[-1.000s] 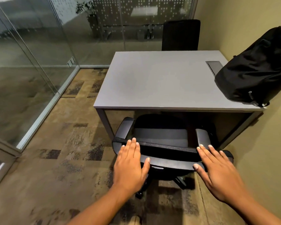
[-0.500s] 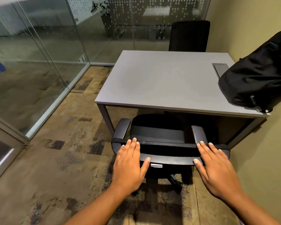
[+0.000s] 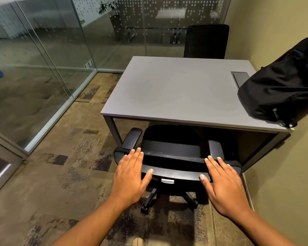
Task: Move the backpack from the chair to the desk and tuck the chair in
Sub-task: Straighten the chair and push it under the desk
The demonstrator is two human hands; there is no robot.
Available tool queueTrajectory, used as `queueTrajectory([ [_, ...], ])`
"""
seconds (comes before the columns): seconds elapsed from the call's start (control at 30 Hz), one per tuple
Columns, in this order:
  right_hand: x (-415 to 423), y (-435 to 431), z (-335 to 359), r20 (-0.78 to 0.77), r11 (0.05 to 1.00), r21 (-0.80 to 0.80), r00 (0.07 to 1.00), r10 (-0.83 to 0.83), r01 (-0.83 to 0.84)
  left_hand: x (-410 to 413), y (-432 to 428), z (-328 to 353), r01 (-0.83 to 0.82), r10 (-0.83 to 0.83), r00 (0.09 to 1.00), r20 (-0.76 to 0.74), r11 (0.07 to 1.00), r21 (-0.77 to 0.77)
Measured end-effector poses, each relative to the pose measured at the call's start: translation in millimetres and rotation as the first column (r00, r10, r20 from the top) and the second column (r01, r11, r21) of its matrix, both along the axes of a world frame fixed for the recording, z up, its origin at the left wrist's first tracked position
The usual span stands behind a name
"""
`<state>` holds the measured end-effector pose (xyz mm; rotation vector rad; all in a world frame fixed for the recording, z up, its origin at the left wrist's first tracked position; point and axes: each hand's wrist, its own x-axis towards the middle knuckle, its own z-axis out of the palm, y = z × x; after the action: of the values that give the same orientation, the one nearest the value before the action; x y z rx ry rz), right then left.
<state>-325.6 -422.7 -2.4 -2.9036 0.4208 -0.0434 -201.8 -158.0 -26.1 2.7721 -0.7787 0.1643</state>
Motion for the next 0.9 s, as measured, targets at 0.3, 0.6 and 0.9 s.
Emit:
queueTrajectory([
  [0.3,32.1,-18.0,-2.6,0.019,1.000,0.009,1.000,0.013,-0.013,31.6,-15.8,1.2,0.002,-0.002,1.000,0.004,1.000,0.004],
  [0.6,75.6,-33.6,0.5,0.030,1.000,-0.016,0.999,0.017,-0.017,75.5,-33.1,3.4,0.019,-0.019,1.000,0.004,1.000,-0.004],
  [0.9,118.1,-44.3,-2.8,0.071,0.999,0.005,0.997,-0.039,0.039,125.0,-47.0,-3.7,0.040,-0.040,0.999,0.008,0.997,-0.059],
])
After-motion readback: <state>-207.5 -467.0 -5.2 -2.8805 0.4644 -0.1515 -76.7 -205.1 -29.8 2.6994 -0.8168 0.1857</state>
